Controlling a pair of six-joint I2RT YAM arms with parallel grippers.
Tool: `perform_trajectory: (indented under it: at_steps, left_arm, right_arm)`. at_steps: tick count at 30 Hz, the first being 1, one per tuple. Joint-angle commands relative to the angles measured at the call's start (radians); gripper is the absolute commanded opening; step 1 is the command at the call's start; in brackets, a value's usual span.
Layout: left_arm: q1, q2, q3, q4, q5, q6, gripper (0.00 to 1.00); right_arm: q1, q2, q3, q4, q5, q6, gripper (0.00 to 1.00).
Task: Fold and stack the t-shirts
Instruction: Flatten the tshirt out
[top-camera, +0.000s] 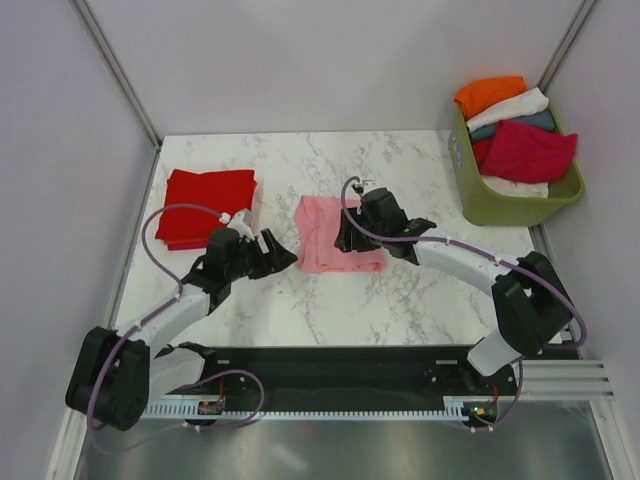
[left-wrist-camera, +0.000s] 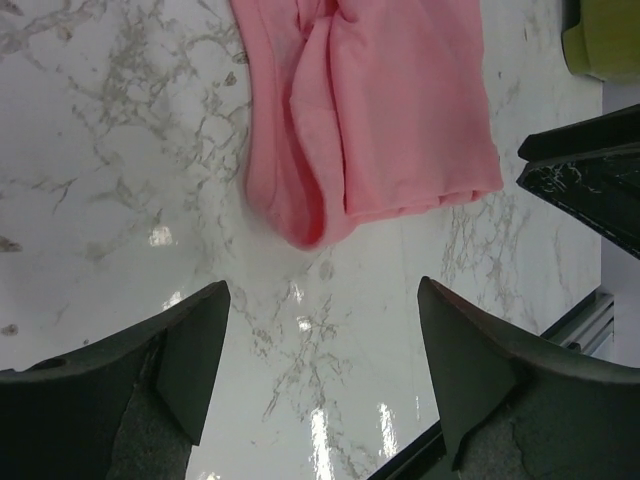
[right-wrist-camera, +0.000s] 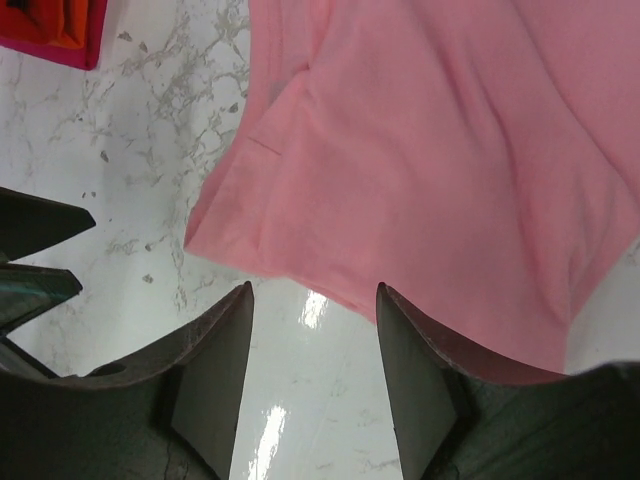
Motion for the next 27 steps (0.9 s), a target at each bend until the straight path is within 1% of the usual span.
perform_trajectory:
  at_steps: [1, 3, 7, 8, 9, 10, 11, 13, 15, 18, 20, 23, 24, 27]
  left_arm:
    - [-0.036, 0.103, 0.1, 0.059, -0.033, -0.021, 0.83]
    - [-0.047, 0.186, 0.142, 0.07, -0.034, -0.02, 0.81]
    - [-0.065, 0.299, 0.194, 0.09, -0.037, 0.002, 0.73]
    - [-0.067, 0.313, 0.2, 0.093, -0.045, 0.009, 0.73]
    - [-0.076, 0.333, 0.206, 0.093, -0.065, 0.02, 0.73]
    - [-0.081, 0.338, 0.205, 0.103, -0.076, 0.041, 0.73]
    - [-0.084, 0.341, 0.202, 0.11, -0.083, 0.051, 0.73]
    - [-0.088, 0.347, 0.187, 0.13, -0.097, 0.063, 0.73]
    - [-0.093, 0.358, 0.186, 0.156, -0.088, 0.066, 0.73]
    - [-0.1, 0.392, 0.209, 0.151, -0.079, 0.077, 0.72]
    - [-0.105, 0.401, 0.214, 0.148, -0.071, 0.08, 0.69]
    - [-0.107, 0.398, 0.211, 0.145, -0.073, 0.088, 0.68]
    - [-0.108, 0.399, 0.211, 0.143, -0.073, 0.086, 0.68]
    - [-0.11, 0.422, 0.219, 0.142, -0.059, 0.085, 0.67]
  right_arm:
    - [0.028, 0.076, 0.089, 0.028, 0.039, -0.04, 0.61]
    - [0.038, 0.117, 0.12, 0.028, 0.074, -0.046, 0.61]
    - [0.058, 0.136, 0.126, 0.052, 0.177, -0.036, 0.61]
    - [0.06, 0.131, 0.103, 0.081, 0.201, -0.028, 0.61]
    - [0.062, 0.114, 0.083, 0.108, 0.211, -0.02, 0.65]
    - [0.062, 0.11, 0.071, 0.121, 0.252, 0.003, 0.65]
    - [0.062, 0.107, 0.049, 0.134, 0.266, 0.012, 0.64]
    - [0.06, 0.099, 0.037, 0.14, 0.281, 0.036, 0.54]
    - [0.062, 0.099, 0.017, 0.171, 0.236, 0.012, 0.53]
    - [0.065, 0.119, 0.014, 0.204, 0.183, 0.001, 0.54]
    - [0.074, 0.143, 0.022, 0.218, 0.124, -0.012, 0.53]
    - [0.092, 0.172, 0.015, 0.258, 0.07, -0.02, 0.54]
    - [0.095, 0.185, 0.019, 0.26, 0.042, -0.023, 0.55]
    - [0.109, 0.225, 0.046, 0.25, 0.007, -0.034, 0.55]
